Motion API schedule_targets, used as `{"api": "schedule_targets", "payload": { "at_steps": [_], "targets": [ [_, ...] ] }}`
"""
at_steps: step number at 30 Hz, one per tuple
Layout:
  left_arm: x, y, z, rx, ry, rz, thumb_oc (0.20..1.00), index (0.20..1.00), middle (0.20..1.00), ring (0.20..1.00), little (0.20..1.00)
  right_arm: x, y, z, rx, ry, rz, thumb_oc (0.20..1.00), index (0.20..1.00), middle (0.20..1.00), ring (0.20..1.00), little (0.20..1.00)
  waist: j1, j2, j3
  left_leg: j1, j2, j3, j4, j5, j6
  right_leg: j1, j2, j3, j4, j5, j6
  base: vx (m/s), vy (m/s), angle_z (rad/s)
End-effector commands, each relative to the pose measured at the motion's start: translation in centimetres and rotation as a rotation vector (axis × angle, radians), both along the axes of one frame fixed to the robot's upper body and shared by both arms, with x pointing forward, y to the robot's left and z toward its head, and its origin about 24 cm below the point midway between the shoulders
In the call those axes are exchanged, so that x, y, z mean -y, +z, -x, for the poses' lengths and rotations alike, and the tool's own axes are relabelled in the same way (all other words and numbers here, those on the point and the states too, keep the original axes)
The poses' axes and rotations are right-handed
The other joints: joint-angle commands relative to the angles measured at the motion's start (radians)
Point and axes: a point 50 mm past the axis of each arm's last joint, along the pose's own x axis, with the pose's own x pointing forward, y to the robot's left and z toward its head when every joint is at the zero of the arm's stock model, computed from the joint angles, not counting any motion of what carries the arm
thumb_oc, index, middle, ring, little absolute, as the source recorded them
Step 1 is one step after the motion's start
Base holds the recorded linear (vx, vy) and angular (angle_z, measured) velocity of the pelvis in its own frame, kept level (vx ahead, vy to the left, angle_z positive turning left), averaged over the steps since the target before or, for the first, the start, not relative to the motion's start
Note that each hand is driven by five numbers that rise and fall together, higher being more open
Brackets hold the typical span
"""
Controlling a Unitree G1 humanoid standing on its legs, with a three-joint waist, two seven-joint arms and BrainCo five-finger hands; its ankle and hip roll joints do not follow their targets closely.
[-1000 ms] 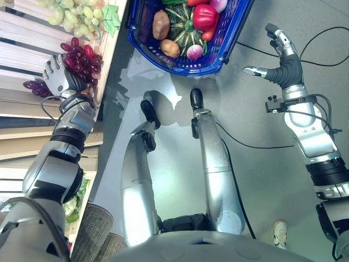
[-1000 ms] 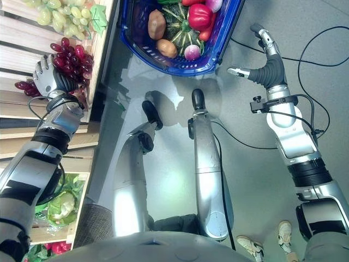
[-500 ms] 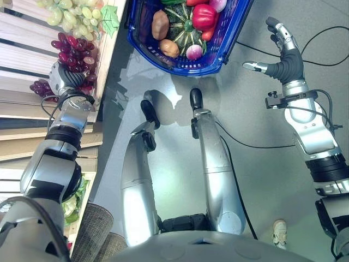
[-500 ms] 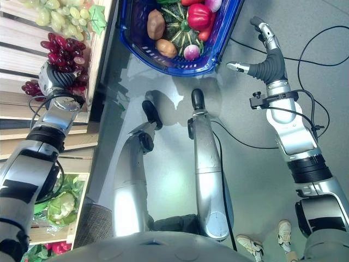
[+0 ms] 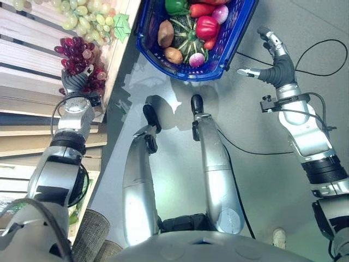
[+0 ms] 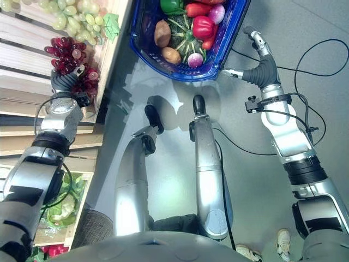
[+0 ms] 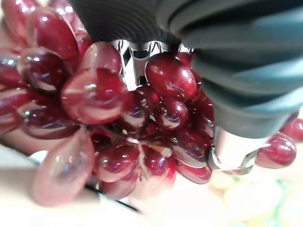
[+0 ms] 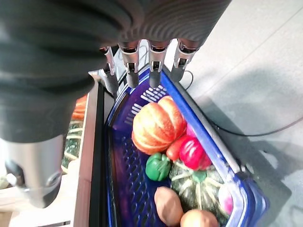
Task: Pick up fruits and vegetables into the basket
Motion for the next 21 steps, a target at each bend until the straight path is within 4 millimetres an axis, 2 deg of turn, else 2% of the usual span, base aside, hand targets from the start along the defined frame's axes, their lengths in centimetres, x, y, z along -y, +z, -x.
{"api": "schedule_targets", "payload": {
  "at_steps": [1, 5, 7, 12, 17, 21],
  "targets": [
    [1.0, -1.4, 0.7, 0.087, -0.050, 0.158, 0.200, 0.200, 0.200, 0.200, 0.200, -1.0, -0.3, 1.2, -0.008, 0.052, 0.058, 1.000, 1.000, 1.000, 1.000, 1.000, 0.006, -0.014, -0.053, 0.079, -0.050, 0.058, 0.017, -0.127, 0.041, 0.051, 0.064, -0.021, -0.074, 0.021, 0.042, 0.00, 0.000, 0.00],
    [1.2, -0.2, 0.9, 0.185, -0.087, 0.210, 0.200, 0.200, 0.200, 0.200, 0.200, -1.0, -1.3, 1.1, -0.079, 0.050, 0.114, 1.000, 1.000, 1.000, 1.000, 1.000, 0.010, -0.016, -0.053, 0.121, -0.051, 0.060, 0.001, -0.128, 0.044, 0.093, 0.063, -0.025, -0.089, 0.019, 0.040, 0.00, 0.013, 0.03],
    [1.3, 2.0, 1.2, 0.326, -0.135, 0.207, 0.200, 0.200, 0.200, 0.200, 0.200, -1.0, -2.1, 1.2, -0.134, 0.067, 0.166, 1.000, 1.000, 1.000, 1.000, 1.000, 0.018, -0.021, -0.053, 0.147, -0.052, 0.058, -0.007, -0.132, 0.048, 0.125, 0.061, -0.029, -0.100, 0.019, 0.039, -0.01, 0.004, 0.06],
    [1.6, 3.3, 1.8, 0.429, -0.179, 0.232, 0.200, 0.200, 0.200, 0.200, 0.200, -0.8, -3.2, 1.3, -0.182, 0.053, 0.229, 1.000, 1.000, 1.000, 1.000, 1.000, 0.026, -0.028, -0.053, 0.181, -0.054, 0.054, -0.021, -0.133, 0.054, 0.165, 0.063, -0.034, -0.113, 0.019, 0.039, 0.00, 0.001, 0.03],
    [2.2, 4.4, 2.5, 0.524, -0.250, 0.229, 0.200, 0.200, 0.200, 0.200, 0.200, -0.5, -3.6, 1.2, -0.204, 0.027, 0.279, 1.000, 1.000, 1.000, 1.000, 1.000, 0.038, -0.035, -0.053, 0.213, -0.056, 0.049, -0.032, -0.136, 0.060, 0.204, 0.061, -0.040, -0.127, 0.018, 0.040, 0.00, -0.001, 0.01],
    [3.2, 6.2, 3.0, 0.588, -0.332, 0.163, 0.200, 0.200, 0.200, 0.200, 0.200, -0.7, -3.4, 0.9, -0.194, -0.001, 0.375, 1.000, 1.000, 1.000, 1.000, 1.000, 0.051, -0.033, -0.053, 0.237, -0.061, 0.044, -0.035, -0.141, 0.067, 0.228, 0.061, -0.043, -0.131, 0.016, 0.042, 0.00, -0.003, 0.01]
  ]
}}
